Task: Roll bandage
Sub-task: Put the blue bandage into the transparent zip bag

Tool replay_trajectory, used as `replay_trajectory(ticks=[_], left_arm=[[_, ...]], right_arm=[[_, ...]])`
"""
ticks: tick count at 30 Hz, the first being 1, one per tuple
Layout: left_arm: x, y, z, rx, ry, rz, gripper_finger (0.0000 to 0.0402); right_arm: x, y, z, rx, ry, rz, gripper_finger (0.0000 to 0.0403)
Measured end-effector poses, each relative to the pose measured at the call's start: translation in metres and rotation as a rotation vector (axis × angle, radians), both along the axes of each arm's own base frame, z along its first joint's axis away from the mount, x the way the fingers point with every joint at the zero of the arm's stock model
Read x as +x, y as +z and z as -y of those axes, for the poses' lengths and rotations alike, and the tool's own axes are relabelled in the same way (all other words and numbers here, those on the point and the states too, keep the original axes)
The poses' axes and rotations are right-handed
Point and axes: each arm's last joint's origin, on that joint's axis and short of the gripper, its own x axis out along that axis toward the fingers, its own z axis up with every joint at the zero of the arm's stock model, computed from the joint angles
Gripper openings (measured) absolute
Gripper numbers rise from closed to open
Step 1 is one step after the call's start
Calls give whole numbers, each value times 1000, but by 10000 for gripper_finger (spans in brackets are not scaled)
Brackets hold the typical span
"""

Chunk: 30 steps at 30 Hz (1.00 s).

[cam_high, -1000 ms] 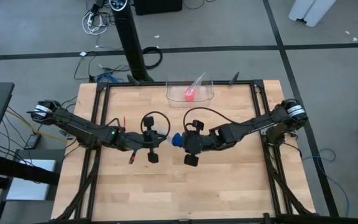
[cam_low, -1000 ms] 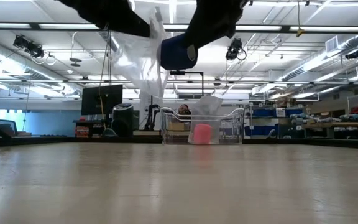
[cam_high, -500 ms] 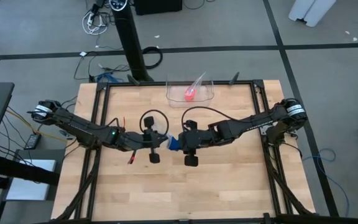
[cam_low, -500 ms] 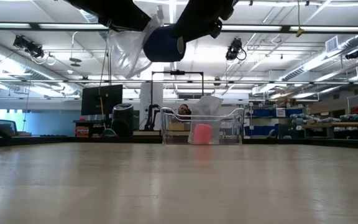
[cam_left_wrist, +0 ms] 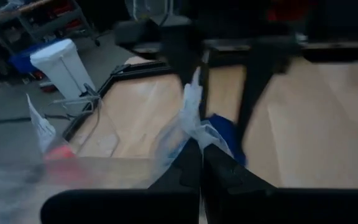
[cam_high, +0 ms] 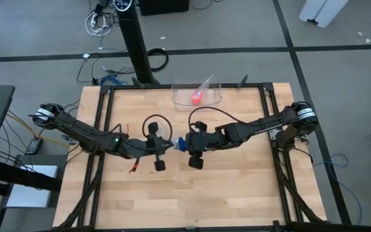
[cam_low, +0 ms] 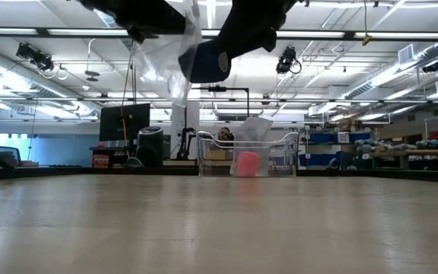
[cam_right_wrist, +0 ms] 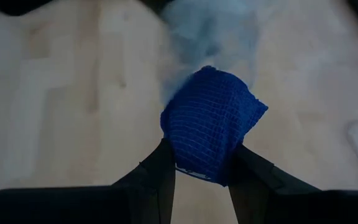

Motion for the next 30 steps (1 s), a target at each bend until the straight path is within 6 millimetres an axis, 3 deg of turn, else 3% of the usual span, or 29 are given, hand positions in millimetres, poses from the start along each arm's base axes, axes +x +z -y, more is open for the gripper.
replay_trajectory(ticks=[5,12,22,30], left_arm=[[-5,-25,-2,-143,41,146,3],[-14,-39,-4,-291,3,423,3],[3,-44,3,-243,-43,395,3],[8,-34,4,-217,-46,402,3]], right_arm=[[-3,-1,-12,16,57,-11,118],[-6,2,-20,17,81,-2,118],[-8,15,-22,42,181,58,118],[-4,16,-9,102,87,75,118]])
